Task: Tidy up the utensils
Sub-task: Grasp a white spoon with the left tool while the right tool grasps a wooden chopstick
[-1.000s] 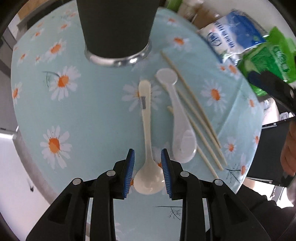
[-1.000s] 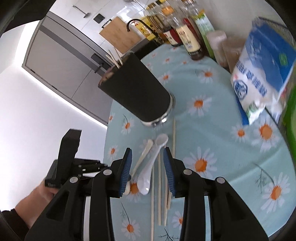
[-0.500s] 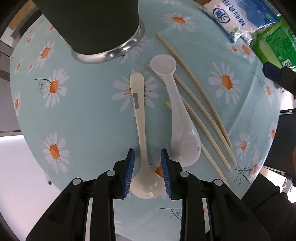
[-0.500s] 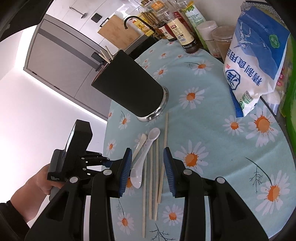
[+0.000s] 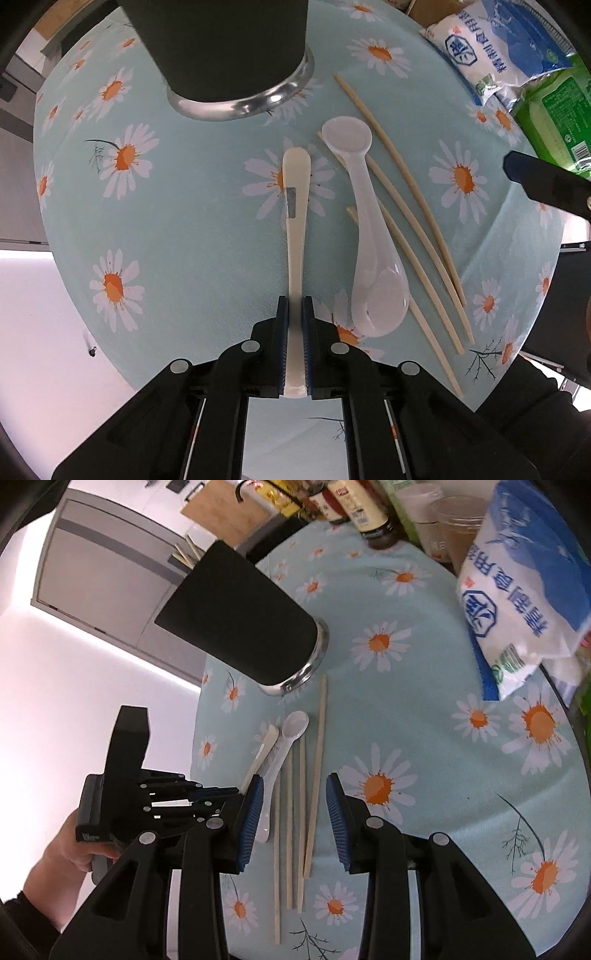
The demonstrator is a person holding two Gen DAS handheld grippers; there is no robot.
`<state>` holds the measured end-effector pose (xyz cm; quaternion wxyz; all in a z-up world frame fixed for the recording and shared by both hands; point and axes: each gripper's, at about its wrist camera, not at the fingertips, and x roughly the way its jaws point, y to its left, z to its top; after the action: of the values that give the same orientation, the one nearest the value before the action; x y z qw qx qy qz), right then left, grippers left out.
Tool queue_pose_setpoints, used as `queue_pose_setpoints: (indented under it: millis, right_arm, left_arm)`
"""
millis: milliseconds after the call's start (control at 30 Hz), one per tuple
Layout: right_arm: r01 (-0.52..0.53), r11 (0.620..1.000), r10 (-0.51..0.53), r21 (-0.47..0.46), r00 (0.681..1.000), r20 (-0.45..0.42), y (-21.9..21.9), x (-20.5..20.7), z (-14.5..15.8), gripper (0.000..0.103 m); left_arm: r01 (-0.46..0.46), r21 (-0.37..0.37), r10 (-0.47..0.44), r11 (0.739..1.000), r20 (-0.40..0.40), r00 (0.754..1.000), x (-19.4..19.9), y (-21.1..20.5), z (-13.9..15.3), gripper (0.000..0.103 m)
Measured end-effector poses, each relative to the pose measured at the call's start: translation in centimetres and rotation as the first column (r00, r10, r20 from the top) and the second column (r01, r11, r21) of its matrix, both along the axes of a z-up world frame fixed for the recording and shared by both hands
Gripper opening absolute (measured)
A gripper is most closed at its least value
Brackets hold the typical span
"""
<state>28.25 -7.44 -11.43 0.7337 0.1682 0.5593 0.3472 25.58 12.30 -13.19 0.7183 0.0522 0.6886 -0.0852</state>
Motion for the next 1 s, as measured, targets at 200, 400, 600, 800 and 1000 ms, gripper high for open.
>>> queue_pose_setpoints:
  millis: [200,400,600,800,1000]
  right_arm:
    - [-0.054,0.991,0.048,-0.12,0.997,-0.057,2.5,1.4,0.0,0.036]
    - [-0.132,0.95,0.103,-0.281,0.988,-0.118,5.9,2.3,-1.1,0.036]
    - [-0.168,0.903,0.108,-0.395,0.98,-0.169,8.4,3.3,-2.5,0.025]
    - [-0.167,0.837,0.086,-0.521,0.981,-0.176,10.5,3.5,-3.1,0.02]
    - [-0.154,0.784,0.081,-0.601,0.986,-0.146,12.3,3.5,-3.9,0.016]
  left_arm:
    - [-0.035,-0.063,0.039,0.997,0.07,0.997,-2.0,1.8,1.7,0.006]
    - [-0.056,-0.14,0.075,0.989,0.136,0.988,-3.8,3.2,3.8,0.006]
    - [-0.067,-0.244,0.12,0.968,0.211,0.97,-5.6,4.7,5.8,0.006]
    - [-0.071,-0.342,0.173,0.937,0.28,0.944,-7.1,5.5,6.8,0.006]
    - [-0.069,-0.379,0.207,0.923,0.337,0.918,-7.6,6.4,7.3,0.006]
